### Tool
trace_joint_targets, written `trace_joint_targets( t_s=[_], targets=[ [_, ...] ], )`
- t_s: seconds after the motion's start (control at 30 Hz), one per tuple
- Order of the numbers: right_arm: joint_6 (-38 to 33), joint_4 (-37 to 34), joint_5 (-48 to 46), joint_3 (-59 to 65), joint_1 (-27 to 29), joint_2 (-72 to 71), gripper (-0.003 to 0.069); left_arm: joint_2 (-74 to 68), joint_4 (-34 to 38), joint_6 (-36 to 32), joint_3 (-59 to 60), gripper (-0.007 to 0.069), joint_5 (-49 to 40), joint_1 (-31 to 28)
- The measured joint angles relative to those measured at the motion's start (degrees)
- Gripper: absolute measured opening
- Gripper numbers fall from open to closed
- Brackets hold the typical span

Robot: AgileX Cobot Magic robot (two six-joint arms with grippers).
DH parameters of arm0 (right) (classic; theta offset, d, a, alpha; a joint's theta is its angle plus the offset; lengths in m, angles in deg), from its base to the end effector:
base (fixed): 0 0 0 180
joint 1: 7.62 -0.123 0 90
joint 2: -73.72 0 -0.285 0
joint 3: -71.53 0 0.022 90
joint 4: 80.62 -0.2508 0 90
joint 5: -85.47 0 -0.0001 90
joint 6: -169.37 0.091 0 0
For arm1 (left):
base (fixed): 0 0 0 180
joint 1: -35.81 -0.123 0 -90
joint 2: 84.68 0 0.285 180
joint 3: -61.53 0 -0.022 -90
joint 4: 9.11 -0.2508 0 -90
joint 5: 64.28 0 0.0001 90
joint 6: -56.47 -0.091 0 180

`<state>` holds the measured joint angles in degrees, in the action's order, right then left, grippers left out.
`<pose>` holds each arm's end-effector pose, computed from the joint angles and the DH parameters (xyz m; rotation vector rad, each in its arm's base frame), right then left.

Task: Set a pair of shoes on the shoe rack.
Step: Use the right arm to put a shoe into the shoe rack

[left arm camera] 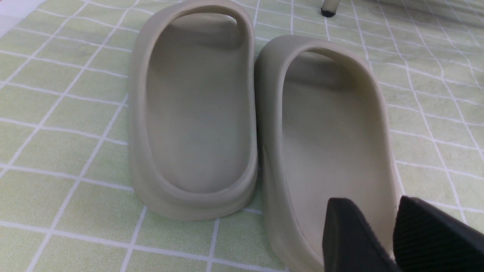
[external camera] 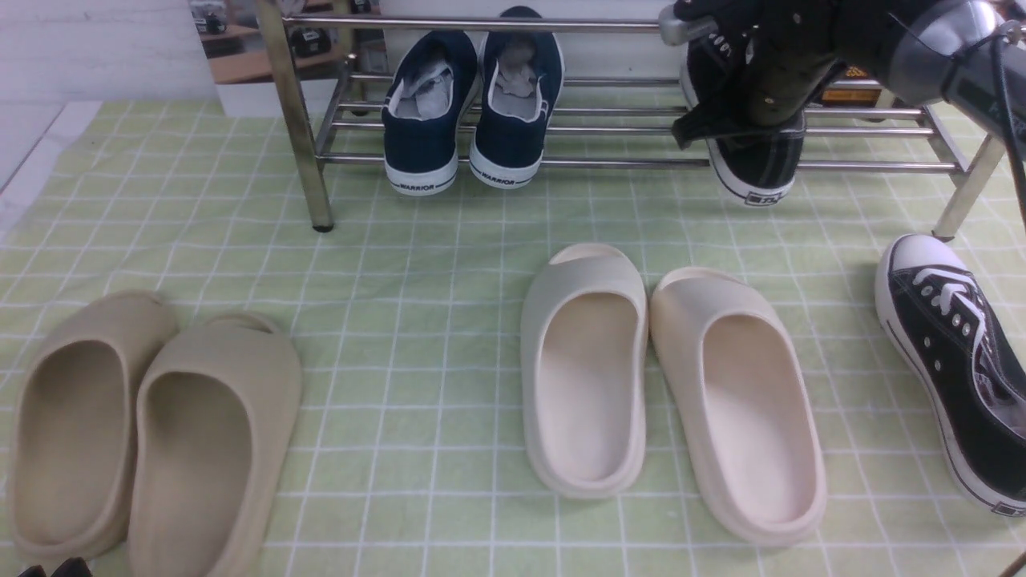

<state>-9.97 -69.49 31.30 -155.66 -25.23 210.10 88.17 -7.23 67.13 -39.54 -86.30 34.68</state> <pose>0.4914 0.1410 0.2735 -0.4411 2.4407 -0.1093 0.0524 -0.0001 0.1692 -0.2142 1.8769 -0.1461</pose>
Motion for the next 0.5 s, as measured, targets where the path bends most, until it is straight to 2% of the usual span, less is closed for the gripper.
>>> trace_joint_targets(
  t_s=[0.2, 0.33, 0.4, 0.5],
  targets=[
    [-0.7, 0.2, 1.6, -0.4, 0.1, 0.0, 0.0175, 0.0, 0.0, 0.0, 0.0, 0.0207, 0.0, 0.0],
    [-0.7, -0.3, 0.1, -0.4, 0.1, -0.6, 0.031, 0.0, 0.0, 0.0, 0.0, 0.0213, 0.0, 0.0],
    [-0.7, -0.7, -4.1, -0.4, 0.0, -2.4, 0.038, 0.0, 0.0, 0.0, 0.0, 0.0216, 0.0, 0.0],
    [-1.0, -1.7, -10.1, -0.4, 0.0, -5.7, 0.0442, 0.0, 0.0, 0.0, 0.0, 0.0216, 0.0, 0.0]
  ],
)
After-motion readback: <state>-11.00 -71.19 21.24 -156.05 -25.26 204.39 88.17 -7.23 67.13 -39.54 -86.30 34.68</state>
